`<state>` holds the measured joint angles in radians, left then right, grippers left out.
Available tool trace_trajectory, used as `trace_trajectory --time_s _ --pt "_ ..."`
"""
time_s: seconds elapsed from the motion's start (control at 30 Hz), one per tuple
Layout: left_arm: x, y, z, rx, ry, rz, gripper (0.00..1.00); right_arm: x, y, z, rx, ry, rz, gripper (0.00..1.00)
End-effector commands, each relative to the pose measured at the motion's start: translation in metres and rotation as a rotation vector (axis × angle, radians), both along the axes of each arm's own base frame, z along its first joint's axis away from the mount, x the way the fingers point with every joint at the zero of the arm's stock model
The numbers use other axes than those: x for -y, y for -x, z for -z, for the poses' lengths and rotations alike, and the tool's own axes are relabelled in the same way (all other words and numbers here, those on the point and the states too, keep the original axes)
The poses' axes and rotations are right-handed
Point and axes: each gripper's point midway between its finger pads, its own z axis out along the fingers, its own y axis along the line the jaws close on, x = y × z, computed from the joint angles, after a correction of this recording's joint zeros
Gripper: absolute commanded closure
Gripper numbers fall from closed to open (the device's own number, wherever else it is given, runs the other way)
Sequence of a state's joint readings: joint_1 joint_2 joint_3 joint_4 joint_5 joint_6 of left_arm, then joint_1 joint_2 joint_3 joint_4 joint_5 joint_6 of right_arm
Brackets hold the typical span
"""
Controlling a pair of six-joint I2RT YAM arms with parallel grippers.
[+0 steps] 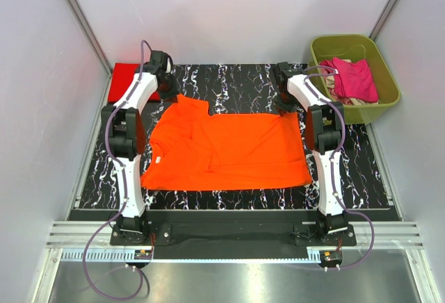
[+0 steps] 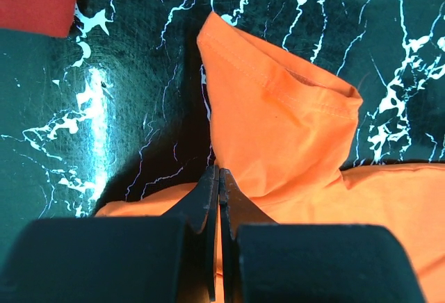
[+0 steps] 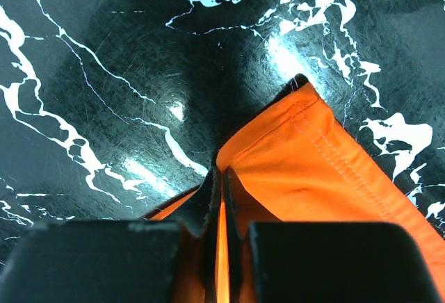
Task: Fold and stack the t-shirts
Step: Fold the tshirt
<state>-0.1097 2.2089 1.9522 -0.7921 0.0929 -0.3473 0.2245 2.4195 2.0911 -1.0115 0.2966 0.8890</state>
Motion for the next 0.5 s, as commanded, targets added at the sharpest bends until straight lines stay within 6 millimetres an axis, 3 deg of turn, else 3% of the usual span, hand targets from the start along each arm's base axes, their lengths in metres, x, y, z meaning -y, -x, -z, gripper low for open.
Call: trace_trajectory --time_s 0.0,0.23,0.47 --pt "0.001 -0.003 -0.04 0.093 0.011 0.006 1.0 0.0 0.008 0.018 -0.049 0.004 -0.029 0.97" --pt "-0.002 0.002 -0.049 0.11 -0.004 0.013 1.0 0.006 0.01 -0.009 -0.021 0.033 -0.092 1.0" --pt "-0.01 0.022 -0.069 0.135 -0.032 0.0 1.0 0.001 0.017 -0.033 0.028 -0.004 -0.145 1.0"
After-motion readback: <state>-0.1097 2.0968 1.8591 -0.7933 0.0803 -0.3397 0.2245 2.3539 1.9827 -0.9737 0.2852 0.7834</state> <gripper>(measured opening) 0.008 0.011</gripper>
